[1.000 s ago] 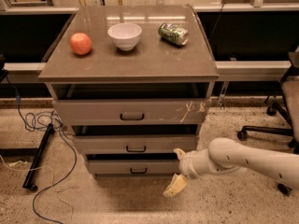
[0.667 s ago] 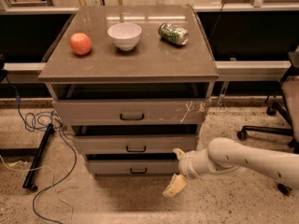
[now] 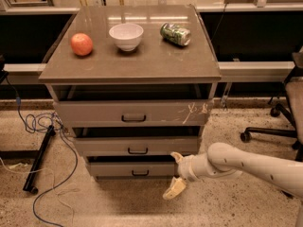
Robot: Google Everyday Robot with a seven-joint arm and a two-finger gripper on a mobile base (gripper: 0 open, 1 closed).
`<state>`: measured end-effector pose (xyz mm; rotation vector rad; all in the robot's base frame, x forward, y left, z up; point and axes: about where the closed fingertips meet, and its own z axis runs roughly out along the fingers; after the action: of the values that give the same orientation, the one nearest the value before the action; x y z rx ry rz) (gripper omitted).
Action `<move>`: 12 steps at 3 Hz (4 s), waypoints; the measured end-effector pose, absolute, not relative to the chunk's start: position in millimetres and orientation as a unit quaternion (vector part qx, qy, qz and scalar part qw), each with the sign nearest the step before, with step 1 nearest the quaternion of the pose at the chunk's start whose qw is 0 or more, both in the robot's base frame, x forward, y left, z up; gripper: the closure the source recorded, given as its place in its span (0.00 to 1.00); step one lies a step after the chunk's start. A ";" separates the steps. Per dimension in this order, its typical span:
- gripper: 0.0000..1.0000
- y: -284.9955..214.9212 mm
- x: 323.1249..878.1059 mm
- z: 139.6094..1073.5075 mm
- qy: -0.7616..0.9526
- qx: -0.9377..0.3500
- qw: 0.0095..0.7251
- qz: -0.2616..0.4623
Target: Open bottom drawer
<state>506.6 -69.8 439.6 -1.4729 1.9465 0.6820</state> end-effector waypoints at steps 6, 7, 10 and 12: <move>0.00 -62.1 547.4 291.6 0.723 -0.546 0.301 0.297; 0.00 -65.4 561.8 279.7 0.715 -0.556 0.315 0.285; 0.00 -71.9 608.8 234.7 0.708 -0.558 0.344 0.262; 0.00 -63.0 628.1 205.6 0.707 -0.559 0.347 0.261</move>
Offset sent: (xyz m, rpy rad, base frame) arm 0.0291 -0.0134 -0.0591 0.0664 -0.0643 -0.0092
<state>628.1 -63.0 205.6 -1.4502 1.8333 0.6759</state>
